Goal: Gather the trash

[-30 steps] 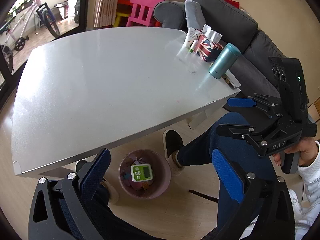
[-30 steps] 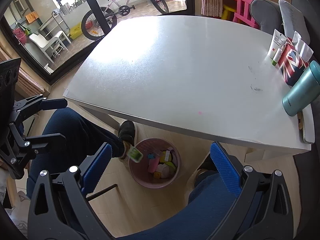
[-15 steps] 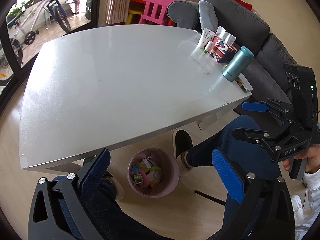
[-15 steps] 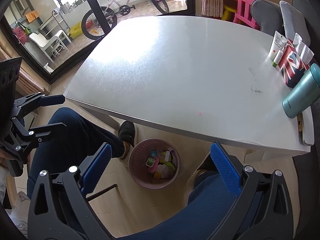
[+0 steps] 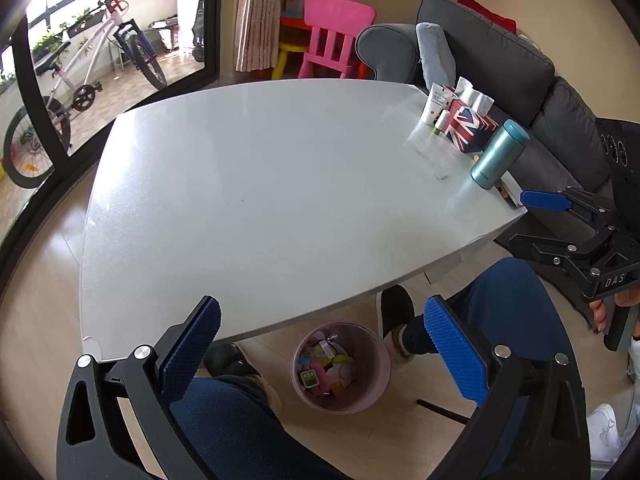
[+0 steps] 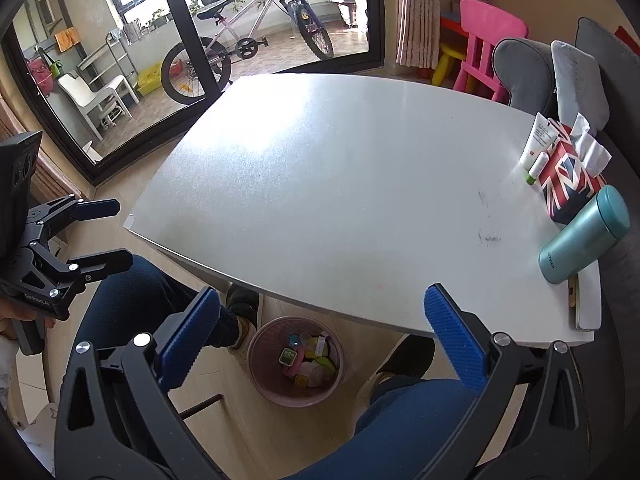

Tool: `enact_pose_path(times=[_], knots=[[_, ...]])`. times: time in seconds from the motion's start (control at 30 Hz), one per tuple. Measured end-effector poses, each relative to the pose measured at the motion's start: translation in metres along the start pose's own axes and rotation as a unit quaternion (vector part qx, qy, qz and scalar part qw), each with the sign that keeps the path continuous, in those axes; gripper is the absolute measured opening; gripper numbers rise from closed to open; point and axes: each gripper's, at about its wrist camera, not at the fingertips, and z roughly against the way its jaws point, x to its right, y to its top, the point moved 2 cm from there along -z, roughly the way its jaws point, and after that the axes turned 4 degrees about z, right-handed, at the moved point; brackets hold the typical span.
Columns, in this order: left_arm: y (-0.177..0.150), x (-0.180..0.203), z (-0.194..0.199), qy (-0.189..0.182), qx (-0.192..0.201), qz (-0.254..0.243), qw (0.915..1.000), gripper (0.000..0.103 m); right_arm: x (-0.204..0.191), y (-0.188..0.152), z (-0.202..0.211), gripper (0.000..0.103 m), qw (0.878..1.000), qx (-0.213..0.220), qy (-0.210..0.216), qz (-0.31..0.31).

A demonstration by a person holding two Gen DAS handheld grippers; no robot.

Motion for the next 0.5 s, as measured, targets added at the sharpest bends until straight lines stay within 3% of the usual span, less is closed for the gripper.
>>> enact_pose_path(times=[0.5], knots=[[0.032,-0.012,0.022,0.045,0.044,-0.004,0.9980,0.098,0.004,0.034,0.025,0.100,0.999,0.048,-0.009,0.008]])
